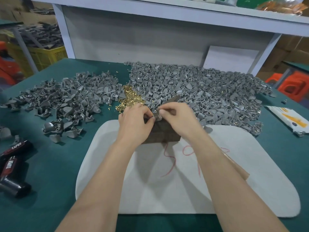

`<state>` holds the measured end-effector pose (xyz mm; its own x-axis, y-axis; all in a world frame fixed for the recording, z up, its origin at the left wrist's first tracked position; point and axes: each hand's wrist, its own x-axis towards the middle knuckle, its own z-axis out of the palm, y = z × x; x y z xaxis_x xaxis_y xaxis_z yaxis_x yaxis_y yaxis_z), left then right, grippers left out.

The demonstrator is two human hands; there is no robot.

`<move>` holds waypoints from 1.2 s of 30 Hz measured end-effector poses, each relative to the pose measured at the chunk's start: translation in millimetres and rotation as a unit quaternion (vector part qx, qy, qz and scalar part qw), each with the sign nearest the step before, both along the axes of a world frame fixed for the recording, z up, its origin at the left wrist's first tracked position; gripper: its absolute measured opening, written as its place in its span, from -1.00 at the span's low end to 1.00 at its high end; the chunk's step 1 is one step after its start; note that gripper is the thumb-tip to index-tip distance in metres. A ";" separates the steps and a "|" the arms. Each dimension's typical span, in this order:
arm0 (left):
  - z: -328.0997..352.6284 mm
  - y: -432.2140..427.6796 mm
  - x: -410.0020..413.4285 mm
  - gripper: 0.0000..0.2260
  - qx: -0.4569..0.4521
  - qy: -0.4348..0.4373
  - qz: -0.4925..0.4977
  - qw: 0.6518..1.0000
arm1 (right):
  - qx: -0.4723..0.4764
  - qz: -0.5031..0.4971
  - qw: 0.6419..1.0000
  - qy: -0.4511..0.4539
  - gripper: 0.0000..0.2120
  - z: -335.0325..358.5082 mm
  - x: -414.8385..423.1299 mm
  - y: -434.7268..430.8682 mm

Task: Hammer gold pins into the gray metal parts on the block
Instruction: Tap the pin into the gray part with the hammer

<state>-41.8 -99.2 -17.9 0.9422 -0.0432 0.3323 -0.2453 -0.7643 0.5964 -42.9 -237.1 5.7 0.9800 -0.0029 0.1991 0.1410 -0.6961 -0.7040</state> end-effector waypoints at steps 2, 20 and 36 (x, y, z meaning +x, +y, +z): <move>-0.5 -0.2 -0.6 -0.94 -0.002 0.004 0.000 1.000 | 0.017 -0.063 0.997 -0.042 -0.83 4.4 -6.1 -22.0; 0.6 -1.8 -1.5 -0.92 0.013 0.014 0.053 0.998 | -0.128 -0.094 0.981 -0.110 -0.51 15.8 -43.8 -45.8; 6.3 -2.0 -4.0 -0.92 -0.052 0.010 0.020 0.998 | -0.194 -0.015 0.978 -0.072 -0.42 21.3 -78.9 -35.2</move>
<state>-45.8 -101.2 -11.6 0.9486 0.0292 0.3150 -0.2032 -0.7069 0.6775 -121.8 -272.3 27.0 0.9425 0.0715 0.3264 0.1940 -0.9125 -0.3602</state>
